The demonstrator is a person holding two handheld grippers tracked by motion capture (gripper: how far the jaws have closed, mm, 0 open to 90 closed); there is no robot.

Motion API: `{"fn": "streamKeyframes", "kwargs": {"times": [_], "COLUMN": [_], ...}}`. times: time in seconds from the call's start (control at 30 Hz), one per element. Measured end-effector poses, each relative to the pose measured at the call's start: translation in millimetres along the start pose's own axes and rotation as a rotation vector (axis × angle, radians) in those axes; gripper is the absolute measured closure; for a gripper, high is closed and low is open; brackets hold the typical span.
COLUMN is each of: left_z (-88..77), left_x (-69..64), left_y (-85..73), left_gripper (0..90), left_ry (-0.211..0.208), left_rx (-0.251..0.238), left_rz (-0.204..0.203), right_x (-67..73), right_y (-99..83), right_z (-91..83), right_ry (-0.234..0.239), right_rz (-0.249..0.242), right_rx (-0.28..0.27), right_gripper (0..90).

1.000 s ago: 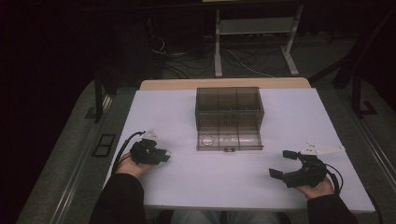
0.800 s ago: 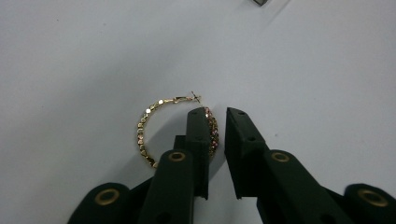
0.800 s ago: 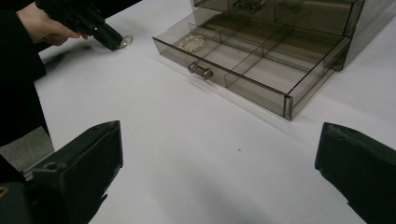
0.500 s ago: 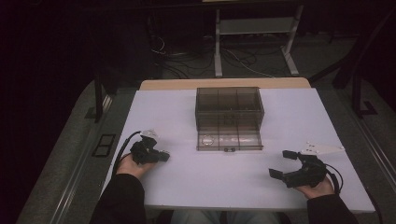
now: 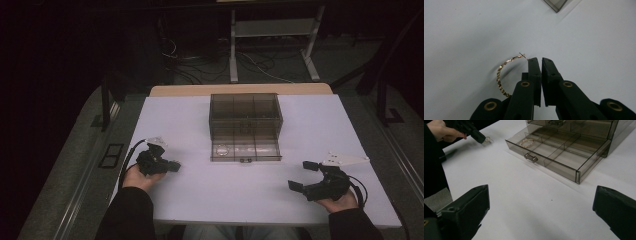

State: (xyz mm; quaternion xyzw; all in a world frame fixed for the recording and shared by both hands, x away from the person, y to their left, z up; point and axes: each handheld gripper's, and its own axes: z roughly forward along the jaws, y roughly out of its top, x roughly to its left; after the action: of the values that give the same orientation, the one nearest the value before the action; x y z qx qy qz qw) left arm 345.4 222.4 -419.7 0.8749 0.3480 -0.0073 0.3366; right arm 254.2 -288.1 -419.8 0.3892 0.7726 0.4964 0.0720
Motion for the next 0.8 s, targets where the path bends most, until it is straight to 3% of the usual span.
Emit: {"fn": "streamKeyframes", "kwargs": {"times": [0.2, 0.53, 0.8], "left_z": [-9.1, -23.3, -31.8], "left_x": [-4.0, -9.2, -13.5], "left_y": [7.9, 20.0, 33.3], "left_gripper": [86.2, 86.2, 86.2], "left_ry": [-0.02, -0.007, -0.001], "left_rx": [-0.042, -0.086, -0.104], "left_rz": [0.0, 0.013, 0.045], "right_x": [0.0, -0.3, -0.3], "right_y": [-0.2, -0.3, -0.3], "right_z": [-0.5, -0.8, -1.0], "right_ry": [0.0, 0.001, 0.003], "right_rz": [0.002, 0.0, 0.0], "right_rx": [0.0, -0.003, -0.002], "right_gripper": [0.2, 0.3, 0.3]}}
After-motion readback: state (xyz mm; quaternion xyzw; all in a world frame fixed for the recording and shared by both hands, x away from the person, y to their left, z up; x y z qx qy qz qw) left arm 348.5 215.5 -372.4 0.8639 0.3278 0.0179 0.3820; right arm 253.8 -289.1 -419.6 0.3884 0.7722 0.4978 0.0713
